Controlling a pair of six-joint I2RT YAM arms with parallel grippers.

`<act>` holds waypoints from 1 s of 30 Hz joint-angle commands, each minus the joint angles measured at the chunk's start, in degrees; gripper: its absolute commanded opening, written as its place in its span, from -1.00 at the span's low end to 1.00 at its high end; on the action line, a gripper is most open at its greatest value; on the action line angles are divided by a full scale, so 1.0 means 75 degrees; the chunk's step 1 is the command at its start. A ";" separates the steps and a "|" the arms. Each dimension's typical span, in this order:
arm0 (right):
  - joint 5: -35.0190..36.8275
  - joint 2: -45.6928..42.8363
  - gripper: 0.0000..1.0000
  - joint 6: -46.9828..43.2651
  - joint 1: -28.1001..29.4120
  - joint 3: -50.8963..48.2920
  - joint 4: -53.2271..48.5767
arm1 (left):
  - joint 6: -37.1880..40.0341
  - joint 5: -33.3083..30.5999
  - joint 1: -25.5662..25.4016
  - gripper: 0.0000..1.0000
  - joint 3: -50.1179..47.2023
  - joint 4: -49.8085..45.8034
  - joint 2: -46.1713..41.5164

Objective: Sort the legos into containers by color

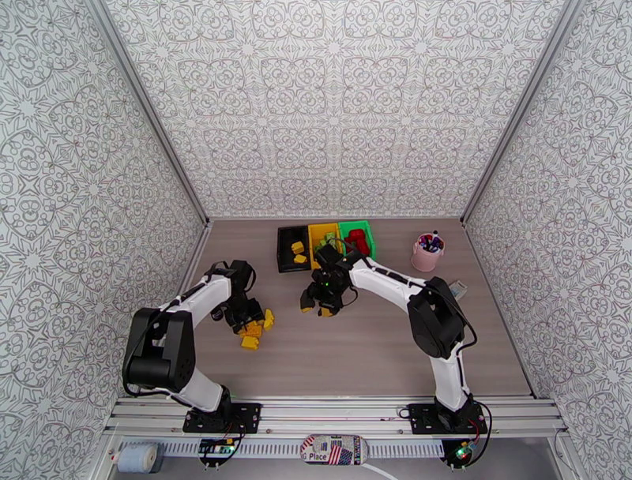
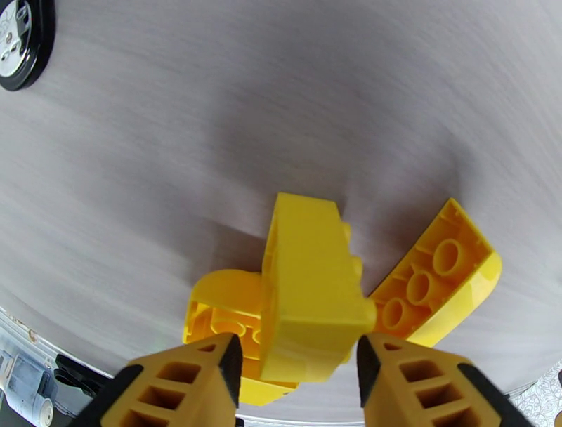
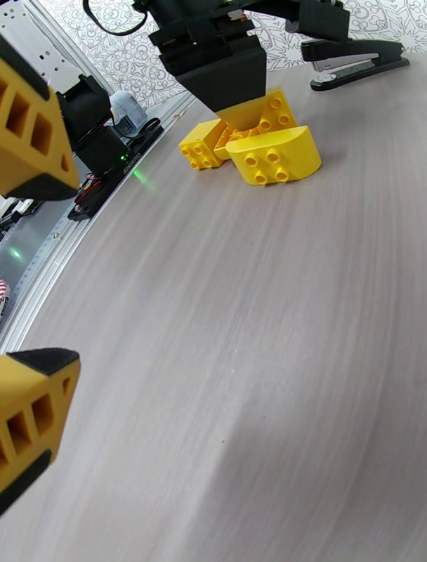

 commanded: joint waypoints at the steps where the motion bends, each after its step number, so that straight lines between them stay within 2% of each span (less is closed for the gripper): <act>1: 0.0085 -0.0108 0.21 0.0094 0.0042 -0.0040 0.0092 | 0.0161 0.0030 0.0057 0.00 -0.0048 0.0132 0.0087; 12: -0.0011 0.0118 0.20 0.0103 0.0042 0.0222 0.0071 | 0.0615 -0.0340 0.0144 -0.03 0.0758 -0.0237 0.0698; 19: 0.0000 0.0261 0.19 -0.0002 0.0031 0.0471 -0.0090 | 0.0770 -0.0407 0.0090 -0.19 0.0840 -0.0287 0.0976; 25: 0.0032 0.0357 0.17 -0.0075 -0.0028 0.0705 -0.0208 | 0.0917 -0.0511 -0.0007 -0.46 0.1345 -0.0692 0.0913; 30: -0.0072 0.0305 0.17 -0.0066 -0.0109 0.0812 -0.0093 | 0.1070 0.0211 0.0003 -0.52 0.2281 -0.0985 0.0810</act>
